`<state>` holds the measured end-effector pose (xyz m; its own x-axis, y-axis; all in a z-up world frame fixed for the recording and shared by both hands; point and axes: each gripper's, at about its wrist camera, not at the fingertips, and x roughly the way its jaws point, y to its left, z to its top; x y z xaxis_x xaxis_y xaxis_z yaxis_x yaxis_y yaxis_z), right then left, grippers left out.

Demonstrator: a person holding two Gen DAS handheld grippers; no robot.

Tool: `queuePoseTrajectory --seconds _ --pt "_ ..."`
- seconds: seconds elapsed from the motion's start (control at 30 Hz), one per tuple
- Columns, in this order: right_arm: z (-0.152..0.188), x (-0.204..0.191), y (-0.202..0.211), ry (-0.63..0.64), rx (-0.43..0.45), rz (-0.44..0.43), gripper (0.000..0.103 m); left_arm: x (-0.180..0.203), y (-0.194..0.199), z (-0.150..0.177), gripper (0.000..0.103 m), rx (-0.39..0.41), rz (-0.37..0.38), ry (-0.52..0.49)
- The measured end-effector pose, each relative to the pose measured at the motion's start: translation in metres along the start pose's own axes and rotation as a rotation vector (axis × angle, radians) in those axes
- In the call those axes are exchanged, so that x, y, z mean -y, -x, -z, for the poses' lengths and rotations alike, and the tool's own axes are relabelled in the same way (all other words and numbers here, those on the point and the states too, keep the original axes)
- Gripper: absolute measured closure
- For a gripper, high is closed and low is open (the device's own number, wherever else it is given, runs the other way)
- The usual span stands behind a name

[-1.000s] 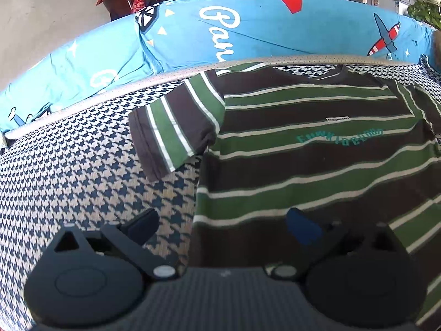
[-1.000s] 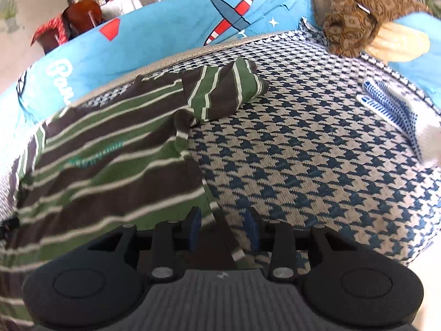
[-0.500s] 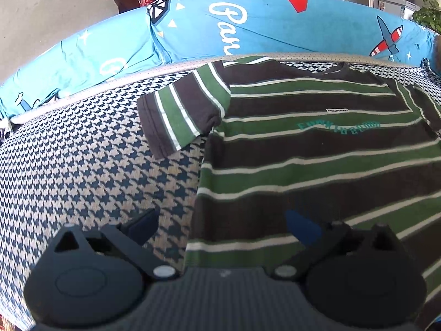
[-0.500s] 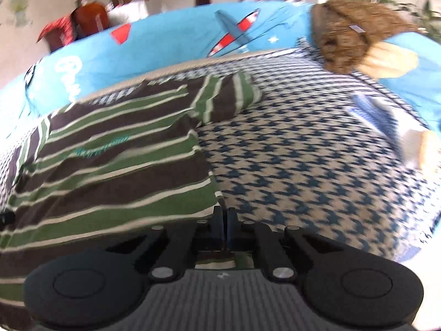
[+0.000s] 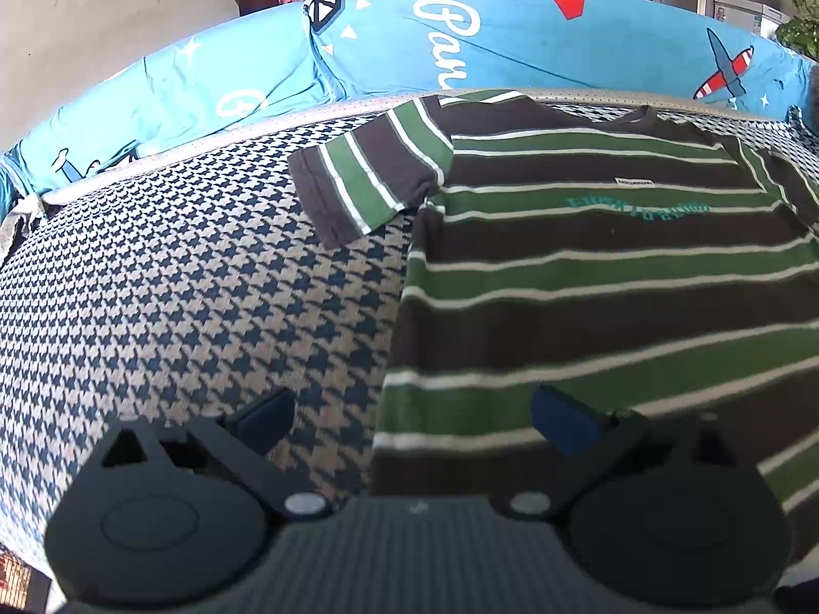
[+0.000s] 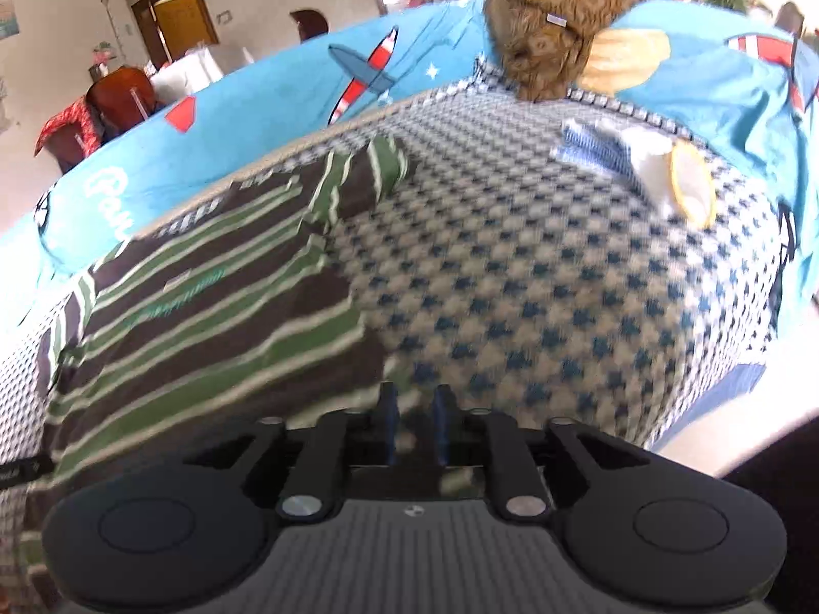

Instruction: Fold clothes

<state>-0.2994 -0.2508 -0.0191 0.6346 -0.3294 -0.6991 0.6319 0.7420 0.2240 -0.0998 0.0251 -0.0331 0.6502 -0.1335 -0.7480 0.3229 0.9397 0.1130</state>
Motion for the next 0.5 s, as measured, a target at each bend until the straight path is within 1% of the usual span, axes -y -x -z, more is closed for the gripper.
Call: queuePoseTrajectory --seconds 0.03,0.07,0.1,0.27,0.37,0.5 --pt "0.005 0.000 0.002 0.001 -0.015 -0.005 0.082 0.000 0.002 0.002 0.000 0.002 -0.002 -0.002" --pt "0.009 0.000 0.003 -0.003 -0.026 -0.013 0.080 0.000 0.003 0.004 0.000 0.005 -0.004 -0.002" --pt "0.012 0.000 0.003 -0.009 -0.035 -0.022 0.074 0.000 0.005 0.005 0.000 0.006 -0.006 -0.002" --pt "0.025 -0.005 0.003 -0.030 -0.071 -0.072 0.069 -0.001 0.012 0.014 0.000 0.011 -0.008 0.004" --pt "0.031 -0.008 -0.002 -0.050 -0.102 -0.102 0.062 -0.002 0.016 0.018 0.000 0.015 -0.013 0.005" --pt "0.038 -0.013 -0.009 -0.072 -0.143 -0.123 0.061 -0.003 0.021 0.024 0.000 0.019 -0.015 0.007"
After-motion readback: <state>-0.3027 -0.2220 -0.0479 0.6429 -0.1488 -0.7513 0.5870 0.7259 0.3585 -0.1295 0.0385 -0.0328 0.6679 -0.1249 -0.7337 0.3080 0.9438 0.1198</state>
